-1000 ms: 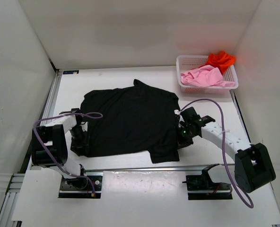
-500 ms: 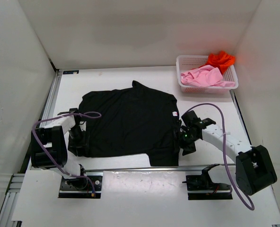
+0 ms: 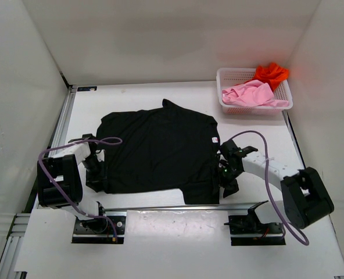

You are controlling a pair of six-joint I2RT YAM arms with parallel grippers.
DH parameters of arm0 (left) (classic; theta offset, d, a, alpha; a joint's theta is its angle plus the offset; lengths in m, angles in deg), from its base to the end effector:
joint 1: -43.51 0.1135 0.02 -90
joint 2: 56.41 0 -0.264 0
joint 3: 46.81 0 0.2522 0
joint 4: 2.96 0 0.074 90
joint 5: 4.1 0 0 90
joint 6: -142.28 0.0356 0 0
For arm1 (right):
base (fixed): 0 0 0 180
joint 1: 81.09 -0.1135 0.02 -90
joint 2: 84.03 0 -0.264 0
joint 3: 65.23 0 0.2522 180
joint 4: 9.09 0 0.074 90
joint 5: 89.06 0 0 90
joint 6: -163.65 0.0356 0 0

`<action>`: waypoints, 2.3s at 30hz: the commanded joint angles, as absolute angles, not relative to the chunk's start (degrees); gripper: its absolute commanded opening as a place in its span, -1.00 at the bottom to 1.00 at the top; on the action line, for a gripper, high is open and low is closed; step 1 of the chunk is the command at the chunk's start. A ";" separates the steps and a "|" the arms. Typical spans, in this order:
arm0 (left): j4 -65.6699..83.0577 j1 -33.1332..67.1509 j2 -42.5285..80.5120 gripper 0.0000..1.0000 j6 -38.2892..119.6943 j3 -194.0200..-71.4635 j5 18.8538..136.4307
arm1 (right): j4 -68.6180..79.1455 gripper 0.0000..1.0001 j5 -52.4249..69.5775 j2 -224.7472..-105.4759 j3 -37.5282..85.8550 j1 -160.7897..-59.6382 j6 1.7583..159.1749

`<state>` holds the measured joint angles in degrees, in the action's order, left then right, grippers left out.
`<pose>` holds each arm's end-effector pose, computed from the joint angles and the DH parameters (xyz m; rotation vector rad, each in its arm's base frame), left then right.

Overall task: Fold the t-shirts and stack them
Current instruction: Grap the side of the flattened tshirt closest away from the robot with both arms, then fold the flattened tshirt in 1/3 of the way

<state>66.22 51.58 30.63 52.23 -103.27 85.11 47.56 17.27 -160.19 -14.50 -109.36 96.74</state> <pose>0.2030 0.0283 0.1408 0.2122 -2.9648 0.0382 0.1710 0.1033 0.1544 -0.1709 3.0973 0.4942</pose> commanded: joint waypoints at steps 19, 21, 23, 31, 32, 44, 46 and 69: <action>64.67 53.43 31.31 -0.79 52.28 -102.67 82.04 | 37.45 -1.00 13.33 -161.31 -18.78 -117.03 109.25; 66.60 53.44 30.69 -0.79 52.28 -104.34 82.04 | 39.19 -1.00 11.75 -159.28 -17.20 -117.03 109.25; 68.53 53.97 30.69 -0.79 52.28 -107.22 82.04 | 41.13 -1.00 10.00 -156.11 -13.18 -117.03 108.64; 75.74 53.36 32.00 -0.79 52.28 -120.15 82.04 | 46.85 -1.00 4.80 -159.69 5.90 -110.89 99.24; 75.75 53.35 32.70 -0.79 52.28 -121.47 81.51 | 46.86 -1.00 4.19 -161.18 7.75 -110.27 96.88; 77.51 53.35 45.00 -0.79 52.28 -136.59 80.37 | 46.33 -1.00 3.48 -181.93 29.81 -102.45 88.42; 77.51 53.35 46.50 -0.79 52.28 -137.82 79.75 | 46.85 -1.00 4.09 -184.75 31.40 -101.83 87.89; 76.46 59.50 64.00 -0.05 52.28 -161.30 70.79 | 46.86 -1.00 8.93 -197.67 43.19 -98.67 88.94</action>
